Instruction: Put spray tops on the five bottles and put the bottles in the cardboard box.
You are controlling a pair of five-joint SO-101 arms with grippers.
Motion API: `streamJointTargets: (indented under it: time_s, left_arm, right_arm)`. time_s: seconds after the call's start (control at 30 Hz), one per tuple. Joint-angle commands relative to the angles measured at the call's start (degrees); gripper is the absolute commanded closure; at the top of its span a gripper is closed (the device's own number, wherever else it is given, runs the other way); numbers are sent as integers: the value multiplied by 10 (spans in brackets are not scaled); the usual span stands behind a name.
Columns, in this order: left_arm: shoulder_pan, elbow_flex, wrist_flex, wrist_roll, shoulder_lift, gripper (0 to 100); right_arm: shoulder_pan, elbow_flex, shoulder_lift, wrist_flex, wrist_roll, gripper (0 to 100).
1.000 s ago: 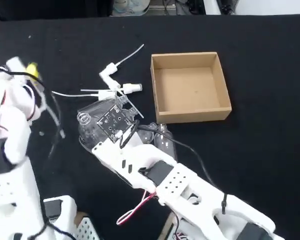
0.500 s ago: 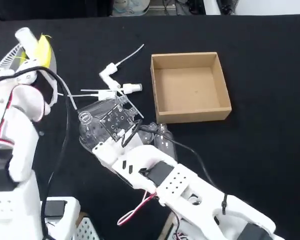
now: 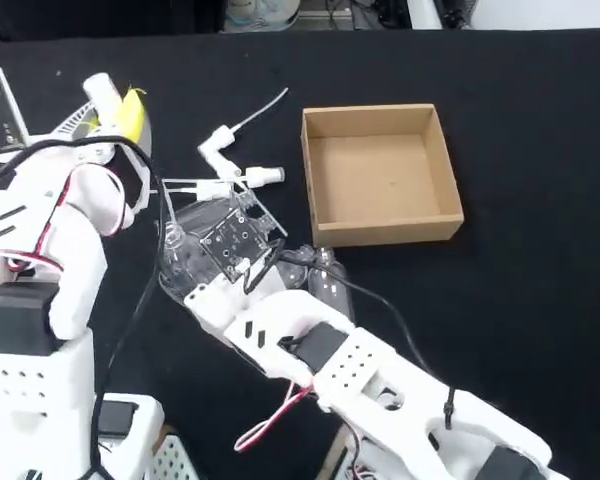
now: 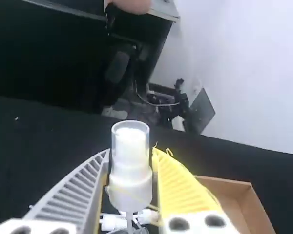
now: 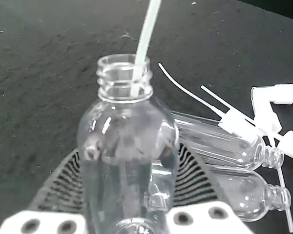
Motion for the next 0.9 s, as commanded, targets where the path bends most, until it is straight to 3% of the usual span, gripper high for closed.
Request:
streamJointTargets:
  time_s: [0.0, 0.33, 0.57, 0.87]
  left_arm:
    - [7, 3, 40, 4, -7, 970]
    - [10, 22, 135, 3, -3, 959]
    - [36, 86, 153, 4, -7, 776]
    - [34, 35, 187, -27, -9, 780]
  right_arm:
    - [-8, -3, -22, -19, -3, 985]
    - [-8, -7, -22, -18, -4, 985]
    - [-8, -7, -22, -17, -4, 985]
    - [-8, -7, -22, -18, -3, 985]
